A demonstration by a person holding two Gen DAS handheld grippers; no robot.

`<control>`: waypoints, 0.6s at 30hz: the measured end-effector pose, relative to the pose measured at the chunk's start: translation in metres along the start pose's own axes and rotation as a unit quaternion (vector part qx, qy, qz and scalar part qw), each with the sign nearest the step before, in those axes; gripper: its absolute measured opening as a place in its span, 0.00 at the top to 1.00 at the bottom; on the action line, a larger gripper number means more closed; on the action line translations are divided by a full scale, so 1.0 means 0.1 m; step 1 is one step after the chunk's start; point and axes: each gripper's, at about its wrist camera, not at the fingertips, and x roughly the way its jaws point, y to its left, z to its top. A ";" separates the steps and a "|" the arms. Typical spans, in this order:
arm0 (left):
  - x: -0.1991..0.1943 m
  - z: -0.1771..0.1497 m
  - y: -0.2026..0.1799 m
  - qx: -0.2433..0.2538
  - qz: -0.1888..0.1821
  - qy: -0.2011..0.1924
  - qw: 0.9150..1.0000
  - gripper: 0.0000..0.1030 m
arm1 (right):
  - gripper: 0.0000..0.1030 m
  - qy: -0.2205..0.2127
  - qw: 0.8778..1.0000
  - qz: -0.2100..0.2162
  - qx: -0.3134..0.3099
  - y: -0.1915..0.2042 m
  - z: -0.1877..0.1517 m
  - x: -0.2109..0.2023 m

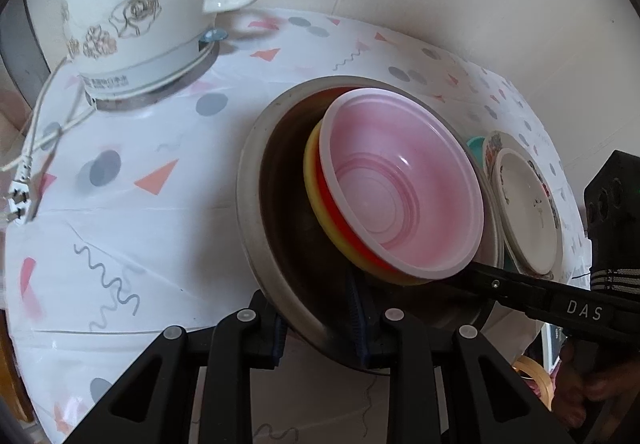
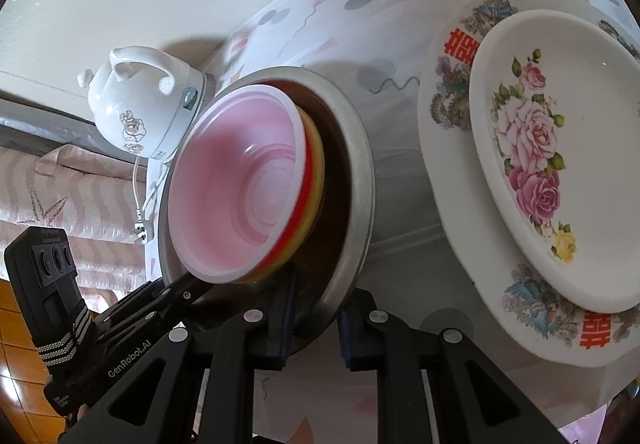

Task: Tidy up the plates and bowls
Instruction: 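Lift the steel bowl stack with both grippers and carry it over the plate stack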

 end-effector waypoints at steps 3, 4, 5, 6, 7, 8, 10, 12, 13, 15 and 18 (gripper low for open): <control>-0.06 0.02 -0.03 0.003 0.000 -0.010 1.000 0.74 | 0.83 -0.010 1.000 0.003 -0.008 0.04 0.01 -0.04; -0.07 0.03 -0.03 0.002 -0.001 -0.010 1.000 0.74 | 0.83 -0.015 1.000 0.003 -0.011 0.05 0.02 -0.07; -0.08 0.04 -0.03 0.002 -0.002 -0.010 1.000 0.74 | 0.83 -0.018 1.000 0.003 -0.014 0.06 0.02 -0.09; -0.10 0.06 -0.05 0.004 -0.002 -0.013 1.000 0.74 | 0.83 -0.022 1.000 0.003 -0.015 0.06 0.02 -0.11; -0.11 0.07 -0.06 0.007 -0.001 -0.015 1.000 0.74 | 0.83 -0.025 1.000 0.004 -0.016 0.06 0.02 -0.14; -0.13 0.08 -0.08 0.012 -0.001 -0.018 1.000 0.74 | 0.83 -0.030 0.999 0.006 -0.016 0.06 0.03 -0.17; -0.16 0.11 -0.12 0.017 -0.003 -0.021 1.000 0.74 | 0.83 -0.036 0.999 0.007 -0.016 0.05 0.05 -0.21; -0.18 0.14 -0.17 0.023 -0.006 -0.024 0.999 0.74 | 0.83 -0.044 0.999 0.007 -0.015 0.03 0.05 -0.28; -0.19 0.16 -0.20 0.027 -0.008 -0.026 0.999 0.74 | 0.83 -0.049 0.999 0.007 -0.014 0.01 0.05 -0.32; -0.20 0.20 -0.26 0.033 -0.012 -0.029 0.999 0.74 | 0.83 -0.057 0.998 0.007 -0.014 -0.04 0.05 -0.41; -0.23 0.26 -0.38 0.046 -0.018 -0.034 0.998 0.73 | 0.83 -0.071 0.997 0.004 -0.011 -0.06 0.06 -0.54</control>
